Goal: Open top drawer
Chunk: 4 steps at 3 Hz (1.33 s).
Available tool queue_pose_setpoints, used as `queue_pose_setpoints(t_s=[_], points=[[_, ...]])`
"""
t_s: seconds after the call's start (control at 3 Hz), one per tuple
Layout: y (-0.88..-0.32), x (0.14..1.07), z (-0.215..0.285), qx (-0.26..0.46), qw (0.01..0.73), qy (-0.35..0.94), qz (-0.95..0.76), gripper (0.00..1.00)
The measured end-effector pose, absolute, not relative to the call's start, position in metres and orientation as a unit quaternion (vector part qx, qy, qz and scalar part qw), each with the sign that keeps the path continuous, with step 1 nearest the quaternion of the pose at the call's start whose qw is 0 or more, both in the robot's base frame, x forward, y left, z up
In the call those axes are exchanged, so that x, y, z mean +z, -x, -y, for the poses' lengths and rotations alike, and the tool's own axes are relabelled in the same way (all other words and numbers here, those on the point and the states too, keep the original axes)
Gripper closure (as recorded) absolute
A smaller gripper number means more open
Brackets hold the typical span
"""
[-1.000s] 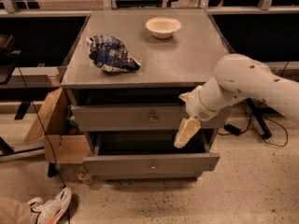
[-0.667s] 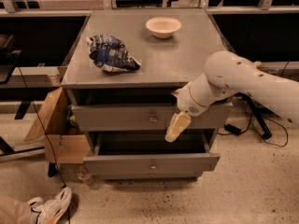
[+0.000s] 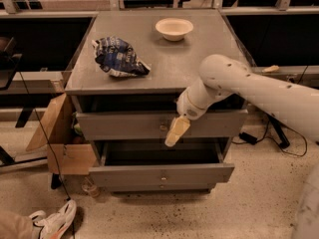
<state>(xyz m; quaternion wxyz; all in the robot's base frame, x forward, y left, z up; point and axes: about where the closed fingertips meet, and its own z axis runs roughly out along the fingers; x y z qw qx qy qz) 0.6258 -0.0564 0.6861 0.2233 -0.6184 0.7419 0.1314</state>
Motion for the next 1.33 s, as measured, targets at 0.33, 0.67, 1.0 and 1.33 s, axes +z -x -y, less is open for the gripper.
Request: queue_pose_setpoints(t_s=[0.33,0.67,1.0,1.33], points=[[-0.628,0.662,0.067,0.141,0.202,0.604,-0.758,0.19],[-0.628,0.670,0.067,0.141,0.203,0.604,-0.758,0.50],[-0.628,0.675,0.067,0.141,0.203,0.604,-0.758,0.73],[-0.605,0.669,0.091,0.139,0.200,0.604,-0.759,0.85]])
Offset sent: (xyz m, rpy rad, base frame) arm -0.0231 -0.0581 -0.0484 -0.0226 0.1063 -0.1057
